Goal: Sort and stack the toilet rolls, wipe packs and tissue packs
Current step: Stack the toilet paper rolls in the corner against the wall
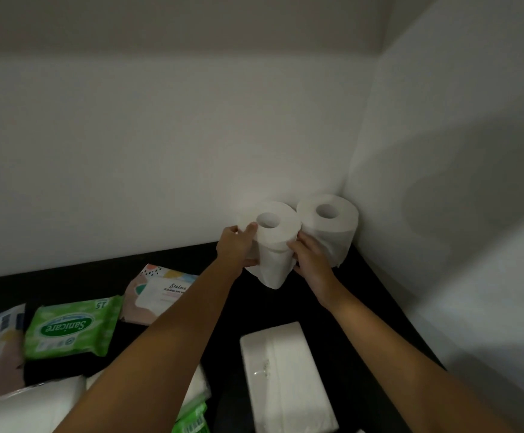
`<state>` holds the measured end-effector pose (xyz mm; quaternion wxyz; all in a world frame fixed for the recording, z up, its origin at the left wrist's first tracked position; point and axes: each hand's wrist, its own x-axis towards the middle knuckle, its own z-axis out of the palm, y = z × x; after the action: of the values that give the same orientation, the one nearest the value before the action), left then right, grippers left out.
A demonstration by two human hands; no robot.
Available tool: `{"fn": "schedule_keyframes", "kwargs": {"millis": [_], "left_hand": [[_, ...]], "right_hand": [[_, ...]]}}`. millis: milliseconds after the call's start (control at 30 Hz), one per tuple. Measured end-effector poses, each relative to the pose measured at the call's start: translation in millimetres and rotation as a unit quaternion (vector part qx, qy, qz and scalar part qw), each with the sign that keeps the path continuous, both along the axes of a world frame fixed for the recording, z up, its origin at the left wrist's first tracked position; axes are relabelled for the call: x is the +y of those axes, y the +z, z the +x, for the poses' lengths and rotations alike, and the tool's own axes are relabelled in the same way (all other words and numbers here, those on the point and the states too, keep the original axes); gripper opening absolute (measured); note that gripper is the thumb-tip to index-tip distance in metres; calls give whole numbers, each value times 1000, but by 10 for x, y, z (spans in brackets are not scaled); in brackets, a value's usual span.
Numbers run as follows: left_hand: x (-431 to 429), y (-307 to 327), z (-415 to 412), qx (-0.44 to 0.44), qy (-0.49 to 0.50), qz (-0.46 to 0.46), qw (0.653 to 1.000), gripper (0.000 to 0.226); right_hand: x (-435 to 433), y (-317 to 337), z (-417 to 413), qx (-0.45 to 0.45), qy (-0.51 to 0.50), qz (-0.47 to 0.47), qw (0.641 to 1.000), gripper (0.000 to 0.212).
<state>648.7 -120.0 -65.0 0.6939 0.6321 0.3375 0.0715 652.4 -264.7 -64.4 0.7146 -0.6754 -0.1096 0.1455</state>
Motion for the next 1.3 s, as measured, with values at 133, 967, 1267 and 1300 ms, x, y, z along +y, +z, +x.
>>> {"fn": "schedule_keyframes", "kwargs": {"millis": [133,967,1267,1300], "left_hand": [[33,44,-45,26,-20,45,998,66],[72,788,-1435,-34,-76,289,954,34],[452,915,-2530,-38,-20,319,947,30],[549,948,-2656,-38,-15,327,944,30]], "right_hand": [[-73,-22,-11,14,-14,-18,1000,26],[-23,704,-588,-76,-41,-191,978,28],[522,836,-1505,-114,56,-190,974,31],[636,856,-1611,-119,62,-186,973,31]]}}
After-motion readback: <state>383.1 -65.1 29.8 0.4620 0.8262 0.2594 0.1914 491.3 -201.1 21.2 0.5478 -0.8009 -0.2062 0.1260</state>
